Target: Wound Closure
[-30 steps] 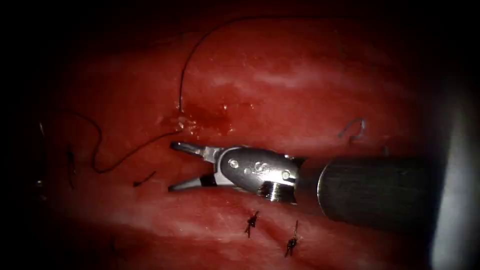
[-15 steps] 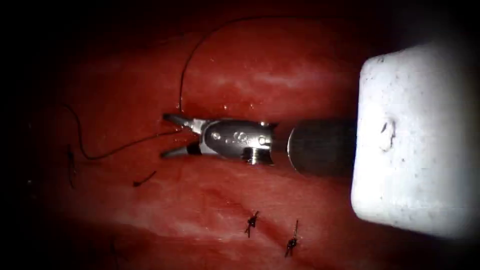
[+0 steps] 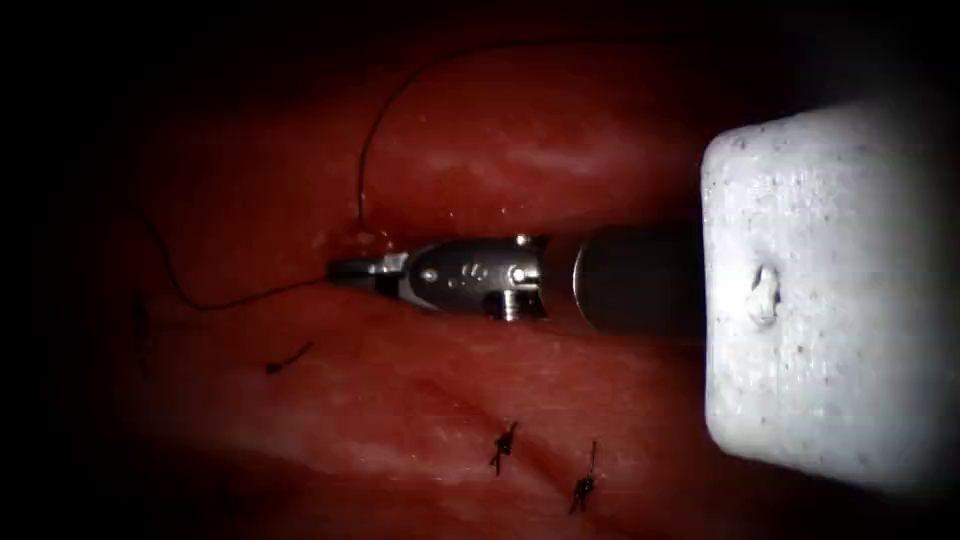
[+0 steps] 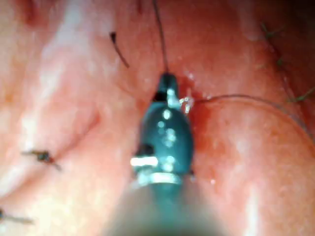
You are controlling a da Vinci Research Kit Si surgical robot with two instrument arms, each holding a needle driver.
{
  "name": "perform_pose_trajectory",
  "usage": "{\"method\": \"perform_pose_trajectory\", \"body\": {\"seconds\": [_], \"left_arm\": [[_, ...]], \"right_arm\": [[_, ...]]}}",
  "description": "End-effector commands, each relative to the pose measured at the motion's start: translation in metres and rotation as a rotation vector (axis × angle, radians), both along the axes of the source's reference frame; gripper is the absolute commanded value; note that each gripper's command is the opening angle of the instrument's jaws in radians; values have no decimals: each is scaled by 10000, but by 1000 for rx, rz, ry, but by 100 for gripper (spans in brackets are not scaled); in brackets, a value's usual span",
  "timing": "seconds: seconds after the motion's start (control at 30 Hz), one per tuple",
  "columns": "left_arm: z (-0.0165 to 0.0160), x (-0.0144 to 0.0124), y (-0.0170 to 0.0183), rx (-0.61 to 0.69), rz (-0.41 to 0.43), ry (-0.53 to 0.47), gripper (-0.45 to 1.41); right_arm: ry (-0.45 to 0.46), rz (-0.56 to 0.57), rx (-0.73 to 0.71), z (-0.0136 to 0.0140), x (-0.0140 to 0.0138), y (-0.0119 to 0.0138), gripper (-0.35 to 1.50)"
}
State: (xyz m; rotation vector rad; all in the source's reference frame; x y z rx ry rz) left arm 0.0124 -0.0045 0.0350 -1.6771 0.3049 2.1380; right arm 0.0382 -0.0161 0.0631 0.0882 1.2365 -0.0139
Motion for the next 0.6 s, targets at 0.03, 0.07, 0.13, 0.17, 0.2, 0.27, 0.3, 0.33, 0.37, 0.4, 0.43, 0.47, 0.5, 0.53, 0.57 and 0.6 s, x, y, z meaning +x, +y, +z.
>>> {"method": "perform_pose_trajectory", "body": {"seconds": [0.03, 0.07, 0.13, 0.17, 0.2, 0.27, 0.3, 0.33, 0.37, 0.4, 0.43, 0.47, 0.5, 0.53, 0.57, 0.6], "left_arm": [[8, -5, -1, 1, 2, -3, -45], [14, -6, 0, 0, 2, -3, -45], [24, -8, 1, -4, 4, -5, -45], [28, -9, 2, -5, 4, -6, -45], [31, -10, 2, -7, 5, -7, -45], [46, -13, 2, -13, 7, -10, -45], [53, -16, 2, -21, 8, -9, -45], [57, -17, 2, -23, 8, -9, -45], [59, -19, 2, -25, 8, -9, -45], [61, -20, 2, -26, 8, -9, -45], [62, -21, 2, -21, 6, -11, -45], [64, -22, 1, -23, 5, -10, -45], [65, -23, 0, -24, 4, -10, -45], [65, -23, 0, -24, 4, -10, -45], [67, -26, -1, -20, 1, -10, -45], [67, -28, -2, -21, -2, -8, -45]], "right_arm": [[6, 2, 11, 1, 4, -12, -35], [16, 10, 33, -5, 0, -19, -35], [37, 23, 86, -19, -9, -32, -35], [54, 25, 100, -24, -12, -36, -35], [74, 30, 120, -31, -15, -41, -35], [134, 36, 172, -57, -27, -52, -35], [157, 41, 189, -69, -31, -55, -35], [178, 49, 219, -82, -34, -57, -35], [190, 48, 228, -88, -34, -59, -35], [199, 46, 243, -91, -34, -60, -35], [209, 48, 256, -94, -33, -61, -35], [218, 47, 263, -96, -32, -62, -35], [226, 45, 275, -98, -30, -64, -35], [226, 45, 275, -98, -30, -64, -35], [229, 40, 297, -99, -28, -68, -35], [235, 34, 315, -99, -26, -71, -35]]}}
